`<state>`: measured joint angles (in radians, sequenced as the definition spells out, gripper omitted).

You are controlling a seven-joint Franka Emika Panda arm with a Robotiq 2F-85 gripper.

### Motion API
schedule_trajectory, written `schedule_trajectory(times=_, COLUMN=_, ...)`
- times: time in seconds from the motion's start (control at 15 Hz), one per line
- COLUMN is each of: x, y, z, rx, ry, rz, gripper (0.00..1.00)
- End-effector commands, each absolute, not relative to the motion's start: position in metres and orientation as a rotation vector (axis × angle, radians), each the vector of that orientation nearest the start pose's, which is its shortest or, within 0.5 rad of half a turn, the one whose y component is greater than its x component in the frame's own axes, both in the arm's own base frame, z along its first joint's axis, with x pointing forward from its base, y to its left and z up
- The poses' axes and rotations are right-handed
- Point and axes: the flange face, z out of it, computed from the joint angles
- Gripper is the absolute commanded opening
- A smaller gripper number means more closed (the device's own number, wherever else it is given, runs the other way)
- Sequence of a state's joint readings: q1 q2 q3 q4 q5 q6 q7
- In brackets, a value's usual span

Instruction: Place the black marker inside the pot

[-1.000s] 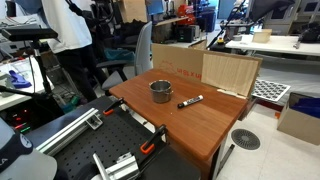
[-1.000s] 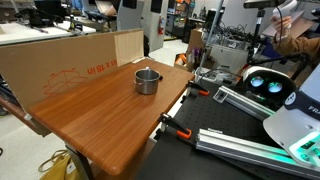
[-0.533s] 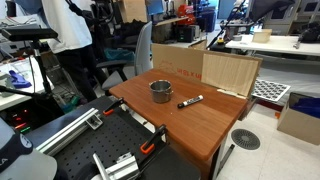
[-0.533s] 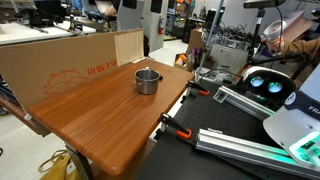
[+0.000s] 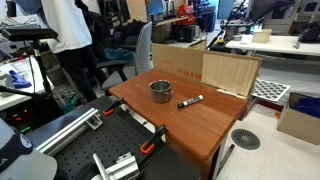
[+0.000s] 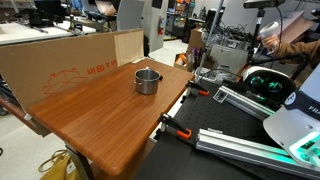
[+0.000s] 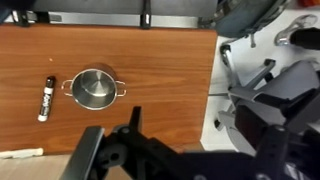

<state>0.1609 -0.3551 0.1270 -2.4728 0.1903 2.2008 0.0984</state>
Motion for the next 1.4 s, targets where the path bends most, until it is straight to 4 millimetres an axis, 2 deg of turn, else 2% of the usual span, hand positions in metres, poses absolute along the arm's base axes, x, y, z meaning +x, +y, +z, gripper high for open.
schedule_trajectory(times=0.0, x=0.420, y=0.095, z=0.442, rx=-2.899, ry=-0.077, rz=-0.161, gripper=1.00)
schedule_trajectory(times=0.27, x=0.429, y=0.029, z=0.453, rx=-2.790, ry=0.082, rz=-0.247, gripper=1.00)
schedule_trajectory(times=0.53, x=0.436, y=-0.044, z=0.448, rx=-2.696, ry=0.261, rz=-0.313, gripper=1.00)
schedule_trajectory(times=0.73, x=0.436, y=-0.089, z=0.429, rx=-2.647, ry=0.384, rz=-0.283, gripper=1.00)
schedule_trajectory(times=0.93, x=0.438, y=-0.120, z=0.399, rx=-2.628, ry=0.499, rz=-0.252, gripper=1.00)
schedule_trajectory(times=1.33, x=0.464, y=-0.156, z=0.335, rx=-2.597, ry=0.749, rz=-0.156, gripper=1.00)
